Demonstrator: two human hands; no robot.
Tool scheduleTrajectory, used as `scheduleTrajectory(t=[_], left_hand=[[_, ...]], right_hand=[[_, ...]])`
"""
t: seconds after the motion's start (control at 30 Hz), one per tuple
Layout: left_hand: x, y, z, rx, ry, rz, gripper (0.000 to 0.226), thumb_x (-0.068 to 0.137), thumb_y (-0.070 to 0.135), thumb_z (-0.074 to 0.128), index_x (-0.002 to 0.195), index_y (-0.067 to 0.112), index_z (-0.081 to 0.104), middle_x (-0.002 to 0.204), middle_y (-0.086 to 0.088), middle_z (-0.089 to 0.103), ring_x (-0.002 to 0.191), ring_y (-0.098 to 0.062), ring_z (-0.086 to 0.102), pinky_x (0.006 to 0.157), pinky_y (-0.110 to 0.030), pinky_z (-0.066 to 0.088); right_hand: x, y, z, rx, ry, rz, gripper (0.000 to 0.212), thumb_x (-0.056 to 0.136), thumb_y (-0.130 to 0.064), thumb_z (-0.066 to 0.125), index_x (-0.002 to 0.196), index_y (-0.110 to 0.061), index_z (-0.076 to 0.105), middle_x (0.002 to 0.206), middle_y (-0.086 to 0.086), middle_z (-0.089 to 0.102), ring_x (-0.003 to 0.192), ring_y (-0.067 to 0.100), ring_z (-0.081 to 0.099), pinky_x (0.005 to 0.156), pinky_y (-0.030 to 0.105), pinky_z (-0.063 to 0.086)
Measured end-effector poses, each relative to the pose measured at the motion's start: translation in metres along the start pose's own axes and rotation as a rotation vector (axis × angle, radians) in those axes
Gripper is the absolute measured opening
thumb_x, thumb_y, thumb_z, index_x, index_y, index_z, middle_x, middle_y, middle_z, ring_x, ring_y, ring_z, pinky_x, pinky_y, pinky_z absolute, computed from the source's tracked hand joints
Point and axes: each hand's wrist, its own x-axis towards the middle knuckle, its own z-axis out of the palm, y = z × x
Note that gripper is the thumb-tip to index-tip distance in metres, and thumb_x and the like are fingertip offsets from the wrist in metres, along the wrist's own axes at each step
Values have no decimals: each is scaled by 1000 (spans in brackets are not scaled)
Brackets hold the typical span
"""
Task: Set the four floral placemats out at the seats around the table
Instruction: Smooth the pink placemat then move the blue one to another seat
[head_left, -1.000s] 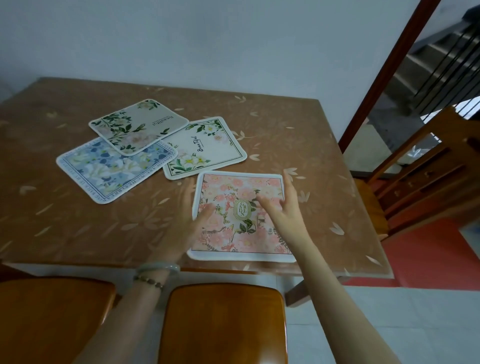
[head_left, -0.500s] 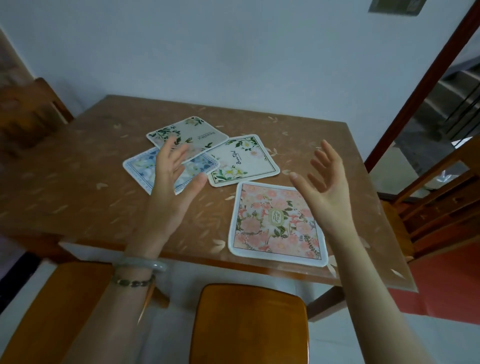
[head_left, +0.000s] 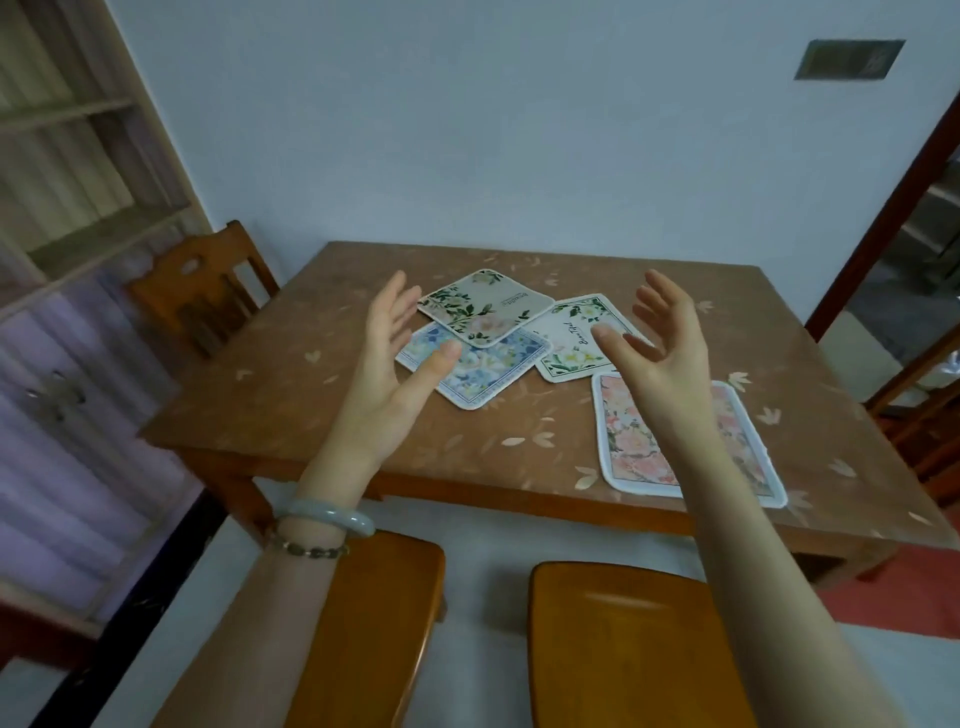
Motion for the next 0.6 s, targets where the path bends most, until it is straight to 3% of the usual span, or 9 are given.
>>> scheduleTrajectory(t=[0.1,0.3,0.6], left_hand=[[-6,6,-31,10,-9,-8,86,80,56,59,150,28,19,151,7,34,137,-2,33,116,-31,27],[-13,5,-86,25,7,-9,87,77,61,58,149,30,20,150,8,35,137,-3,34,116,-34,27],[23,-21,-93,16,-1,-40,89,77,62,57,150,28,19,150,11,34,136,0,33,113,-24,27]], right_hand=[[-13,-19,26,2,20,-19,63,84,-27,71,139,-26,40,136,-3,49,124,3,47,91,13,44],[-26,-55,76,34,25,-47,60,84,-23,70,137,-24,42,133,-3,51,124,6,48,96,26,46],[5,-37,106,25,73,-51,56,84,-25,70,134,-23,46,130,-4,54,120,1,50,90,17,46]])
